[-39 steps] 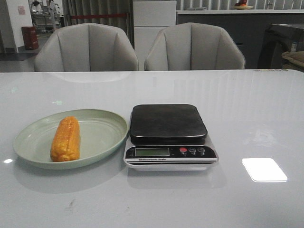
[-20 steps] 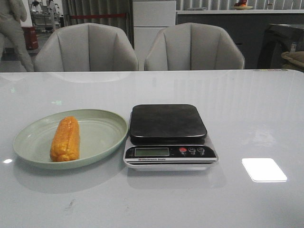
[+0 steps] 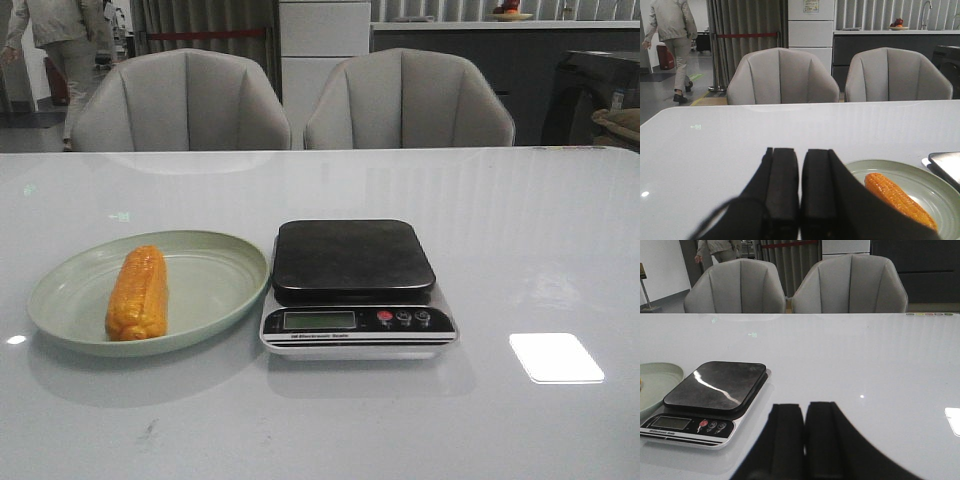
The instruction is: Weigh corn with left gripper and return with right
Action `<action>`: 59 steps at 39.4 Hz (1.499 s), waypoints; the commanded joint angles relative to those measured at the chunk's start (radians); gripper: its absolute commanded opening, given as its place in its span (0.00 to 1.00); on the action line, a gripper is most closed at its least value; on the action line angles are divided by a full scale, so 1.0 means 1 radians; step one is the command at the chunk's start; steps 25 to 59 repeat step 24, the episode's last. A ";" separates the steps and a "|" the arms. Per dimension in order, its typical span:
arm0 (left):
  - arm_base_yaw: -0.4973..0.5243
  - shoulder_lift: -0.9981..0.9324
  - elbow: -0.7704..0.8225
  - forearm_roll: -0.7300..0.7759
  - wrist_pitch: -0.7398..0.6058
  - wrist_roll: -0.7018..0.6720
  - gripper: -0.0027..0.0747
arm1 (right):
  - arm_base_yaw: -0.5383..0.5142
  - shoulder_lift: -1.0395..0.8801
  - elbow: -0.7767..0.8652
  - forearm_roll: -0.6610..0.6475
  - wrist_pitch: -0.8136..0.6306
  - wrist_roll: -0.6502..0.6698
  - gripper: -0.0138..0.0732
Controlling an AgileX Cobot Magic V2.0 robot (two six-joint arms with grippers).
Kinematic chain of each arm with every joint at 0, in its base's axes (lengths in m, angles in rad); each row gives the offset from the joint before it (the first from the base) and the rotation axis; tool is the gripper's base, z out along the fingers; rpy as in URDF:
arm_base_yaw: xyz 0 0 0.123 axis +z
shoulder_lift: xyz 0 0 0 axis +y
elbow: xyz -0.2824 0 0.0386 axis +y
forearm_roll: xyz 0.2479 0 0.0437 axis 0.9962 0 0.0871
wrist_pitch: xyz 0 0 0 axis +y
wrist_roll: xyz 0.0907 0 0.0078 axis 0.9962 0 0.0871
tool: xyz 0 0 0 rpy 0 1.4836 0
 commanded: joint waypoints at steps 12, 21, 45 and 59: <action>-0.006 -0.019 0.031 -0.008 -0.082 -0.006 0.18 | -0.008 -0.019 0.010 -0.012 -0.046 -0.009 0.33; -0.006 -0.019 0.031 -0.008 -0.082 -0.006 0.18 | -0.008 -0.019 0.010 -0.012 -0.046 -0.009 0.33; -0.006 -0.019 0.031 -0.008 -0.082 -0.006 0.18 | -0.008 -0.019 0.010 -0.012 -0.046 -0.009 0.33; -0.006 -0.019 0.031 -0.008 -0.082 -0.006 0.18 | -0.008 -0.019 0.010 -0.012 -0.046 -0.009 0.33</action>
